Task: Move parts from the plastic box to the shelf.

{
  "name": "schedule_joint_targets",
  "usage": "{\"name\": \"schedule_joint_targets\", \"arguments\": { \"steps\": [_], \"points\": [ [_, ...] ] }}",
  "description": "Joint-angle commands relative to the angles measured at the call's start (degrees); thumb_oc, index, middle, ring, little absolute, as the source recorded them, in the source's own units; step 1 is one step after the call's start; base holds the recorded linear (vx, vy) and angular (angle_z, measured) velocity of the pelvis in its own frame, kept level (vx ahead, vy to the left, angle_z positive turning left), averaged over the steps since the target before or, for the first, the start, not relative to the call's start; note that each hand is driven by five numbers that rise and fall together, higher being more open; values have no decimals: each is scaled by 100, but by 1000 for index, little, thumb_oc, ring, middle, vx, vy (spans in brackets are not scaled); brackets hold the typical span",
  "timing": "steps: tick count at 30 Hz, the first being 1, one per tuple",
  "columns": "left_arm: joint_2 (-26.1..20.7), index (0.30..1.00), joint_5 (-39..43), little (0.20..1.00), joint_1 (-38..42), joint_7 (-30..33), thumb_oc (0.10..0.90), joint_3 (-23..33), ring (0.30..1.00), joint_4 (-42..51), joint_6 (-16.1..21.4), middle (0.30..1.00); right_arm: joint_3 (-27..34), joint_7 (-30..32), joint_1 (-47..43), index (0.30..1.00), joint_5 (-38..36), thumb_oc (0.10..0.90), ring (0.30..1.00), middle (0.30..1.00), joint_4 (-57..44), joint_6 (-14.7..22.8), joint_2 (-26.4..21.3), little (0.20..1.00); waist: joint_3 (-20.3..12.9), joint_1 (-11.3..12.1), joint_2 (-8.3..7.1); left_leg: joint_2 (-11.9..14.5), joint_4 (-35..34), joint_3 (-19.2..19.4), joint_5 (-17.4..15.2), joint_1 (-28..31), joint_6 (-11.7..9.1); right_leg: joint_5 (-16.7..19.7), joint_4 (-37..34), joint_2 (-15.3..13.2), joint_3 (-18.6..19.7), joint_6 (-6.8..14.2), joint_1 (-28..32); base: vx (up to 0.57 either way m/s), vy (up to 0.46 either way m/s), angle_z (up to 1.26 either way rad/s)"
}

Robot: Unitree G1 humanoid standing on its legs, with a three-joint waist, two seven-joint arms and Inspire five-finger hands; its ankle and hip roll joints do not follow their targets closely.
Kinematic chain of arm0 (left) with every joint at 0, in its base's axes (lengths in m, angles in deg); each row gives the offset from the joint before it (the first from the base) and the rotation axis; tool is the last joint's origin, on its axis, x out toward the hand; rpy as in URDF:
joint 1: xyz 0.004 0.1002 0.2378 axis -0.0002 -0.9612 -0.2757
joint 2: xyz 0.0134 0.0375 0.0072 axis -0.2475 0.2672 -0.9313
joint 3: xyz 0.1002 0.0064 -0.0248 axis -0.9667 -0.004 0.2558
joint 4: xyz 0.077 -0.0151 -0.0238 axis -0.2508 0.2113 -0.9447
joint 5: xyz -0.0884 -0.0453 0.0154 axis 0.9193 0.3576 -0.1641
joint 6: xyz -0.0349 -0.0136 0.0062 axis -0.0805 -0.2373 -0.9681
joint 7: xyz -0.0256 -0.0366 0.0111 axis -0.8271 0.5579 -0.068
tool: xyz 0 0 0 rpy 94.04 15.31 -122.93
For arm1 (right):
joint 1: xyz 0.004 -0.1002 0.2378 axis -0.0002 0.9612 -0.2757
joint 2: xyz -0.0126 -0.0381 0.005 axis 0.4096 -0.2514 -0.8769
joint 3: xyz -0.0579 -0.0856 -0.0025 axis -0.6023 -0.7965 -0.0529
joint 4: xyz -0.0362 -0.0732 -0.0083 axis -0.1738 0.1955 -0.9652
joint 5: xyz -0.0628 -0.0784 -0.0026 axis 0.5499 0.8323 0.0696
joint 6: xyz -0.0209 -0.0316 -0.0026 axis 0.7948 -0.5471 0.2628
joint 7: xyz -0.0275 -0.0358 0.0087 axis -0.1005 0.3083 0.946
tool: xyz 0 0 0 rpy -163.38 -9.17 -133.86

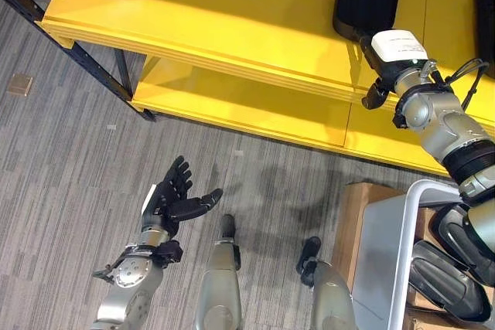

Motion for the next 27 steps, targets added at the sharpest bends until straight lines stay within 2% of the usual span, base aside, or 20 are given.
{"name": "schedule_joint_targets", "arguments": {
  "steps": [1,4,5,7,10,11,12,17,27],
  "points": [
    [-338,1000,74,1000,-33,-43,900,193,1000,647,548,1000,-90,447,-1015,1000,112,900,1000,1000,28,-72,-515,1000,-236,30,-39,258,227,-123,-458,157,-47,-37,81,101,142,-21,-79,-75,9,0],
    [-338,1000,83,1000,-45,-47,900,193,1000,648,546,1000,-108,444,-1023,1000,117,900,1000,1000,74,-76,-521,1000,-255,32,-29,274,248,-163,-583,208,-92,-151,125,126,178,28,-35,46,-7,-1],
    [-334,1000,86,1000,-36,-50,900,186,1000,648,551,1000,-111,448,-1031,1000,111,900,1000,1000,71,-69,-521,1000,-237,27,-40,262,235,-125,-456,147,-44,-45,89,109,145,-27,-80,0,0,0],
    [-333,1000,86,1000,-36,-49,900,196,1000,645,548,1000,-123,447,-1039,1000,106,900,1000,1000,65,-70,-524,1000,-254,31,-28,271,248,-161,-584,208,-92,-154,132,129,186,26,-44,35,-2,0],
    [-324,1000,83,1000,-26,-49,900,189,1000,632,550,1000,-82,451,-1000,1000,91,900,1000,1000,9,-60,-537,1000,-232,21,-34,257,238,-116,-464,156,-42,-43,89,104,154,-25,-81,-48,8,0],
    [-321,1000,86,1000,-23,-45,900,185,1000,618,548,1000,-78,456,-986,1000,85,900,1000,1000,3,-58,-533,1000,-249,23,-23,267,256,-153,-592,214,-88,-151,134,123,192,29,-40,0,0,0],
    [-320,1000,81,1000,-11,-38,900,184,1000,621,551,1000,-69,455,-958,1000,84,900,1000,1000,-27,-54,-537,1000,-233,19,-30,260,254,-113,-471,151,-39,-43,103,101,157,-24,-90,0,0,0],
    [-309,1000,53,1000,-8,-10,900,212,1000,625,551,1000,38,385,-751,1000,130,900,1000,1000,-228,-45,-539,1000,-237,3,-29,263,267,-114,-477,147,-36,-48,102,98,149,-19,-85,-15,2,0],
    [-246,1000,-41,1000,61,89,900,262,1000,545,513,1000,826,399,68,1000,-329,900,1000,1000,-926,-1,-478,1000,-242,-61,-85,266,342,-125,-529,132,-20,-61,121,107,173,-23,-72,0,0,0]
  ]
}}
